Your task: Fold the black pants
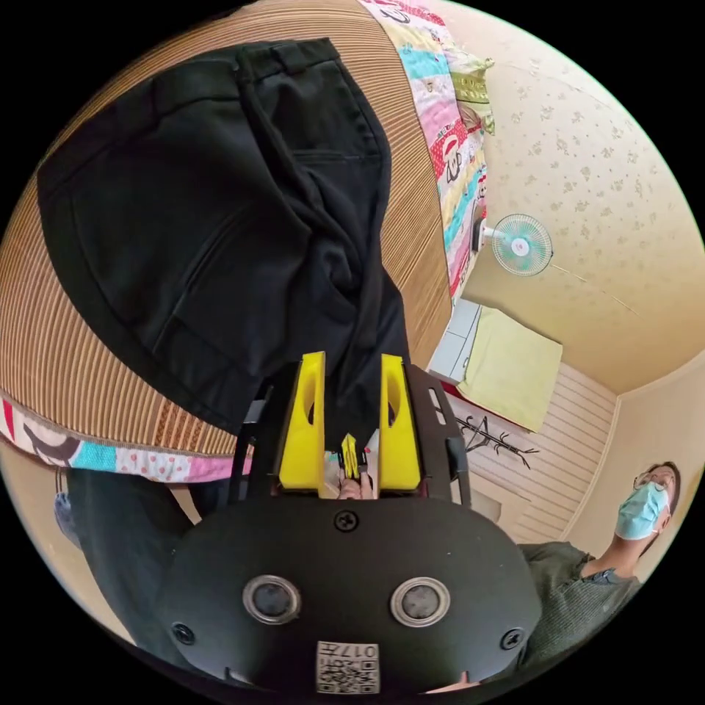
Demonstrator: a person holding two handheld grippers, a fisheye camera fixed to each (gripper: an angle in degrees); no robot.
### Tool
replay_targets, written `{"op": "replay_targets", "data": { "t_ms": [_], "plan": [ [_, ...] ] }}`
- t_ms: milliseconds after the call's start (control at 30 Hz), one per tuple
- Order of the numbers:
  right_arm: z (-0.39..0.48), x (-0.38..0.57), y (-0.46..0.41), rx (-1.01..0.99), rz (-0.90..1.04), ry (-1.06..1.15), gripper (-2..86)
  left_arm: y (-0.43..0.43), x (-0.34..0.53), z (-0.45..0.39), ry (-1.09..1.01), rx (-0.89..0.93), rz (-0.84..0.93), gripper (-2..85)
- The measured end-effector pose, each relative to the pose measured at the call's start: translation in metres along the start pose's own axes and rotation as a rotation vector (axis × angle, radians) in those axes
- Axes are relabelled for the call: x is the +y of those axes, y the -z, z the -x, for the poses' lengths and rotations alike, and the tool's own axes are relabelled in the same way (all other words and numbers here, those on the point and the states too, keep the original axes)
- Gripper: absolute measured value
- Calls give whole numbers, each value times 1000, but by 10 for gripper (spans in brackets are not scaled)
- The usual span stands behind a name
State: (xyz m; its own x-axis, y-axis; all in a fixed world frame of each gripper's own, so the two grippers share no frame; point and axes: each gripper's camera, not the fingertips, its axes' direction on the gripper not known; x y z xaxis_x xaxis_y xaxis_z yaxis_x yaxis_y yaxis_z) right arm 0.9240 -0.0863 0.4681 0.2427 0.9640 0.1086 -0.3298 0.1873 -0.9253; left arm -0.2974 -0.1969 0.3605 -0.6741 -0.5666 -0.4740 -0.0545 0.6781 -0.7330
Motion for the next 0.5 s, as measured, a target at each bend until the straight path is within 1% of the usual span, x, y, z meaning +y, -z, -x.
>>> {"op": "replay_targets", "data": {
  "t_ms": [133,167,267,400,467,500],
  "plan": [
    [4,-3,13,-142,-59,-8,99,-8,-71,-52,-117,-97,-39,125],
    [6,-4,13,-152,-56,-13,106,-15,-94,-70,-158,-137,-41,126],
    [16,-7,15,-149,-32,-14,121,-40,-153,-104,-189,-252,-37,149],
    [22,2,16,-152,12,-12,124,-77,-216,-116,-109,-322,19,152],
    [17,10,16,-158,22,-49,125,-100,-243,-114,-21,-379,114,89],
    [11,17,16,-165,19,-77,125,-104,-246,-113,-5,-379,144,68]
  ]
}}
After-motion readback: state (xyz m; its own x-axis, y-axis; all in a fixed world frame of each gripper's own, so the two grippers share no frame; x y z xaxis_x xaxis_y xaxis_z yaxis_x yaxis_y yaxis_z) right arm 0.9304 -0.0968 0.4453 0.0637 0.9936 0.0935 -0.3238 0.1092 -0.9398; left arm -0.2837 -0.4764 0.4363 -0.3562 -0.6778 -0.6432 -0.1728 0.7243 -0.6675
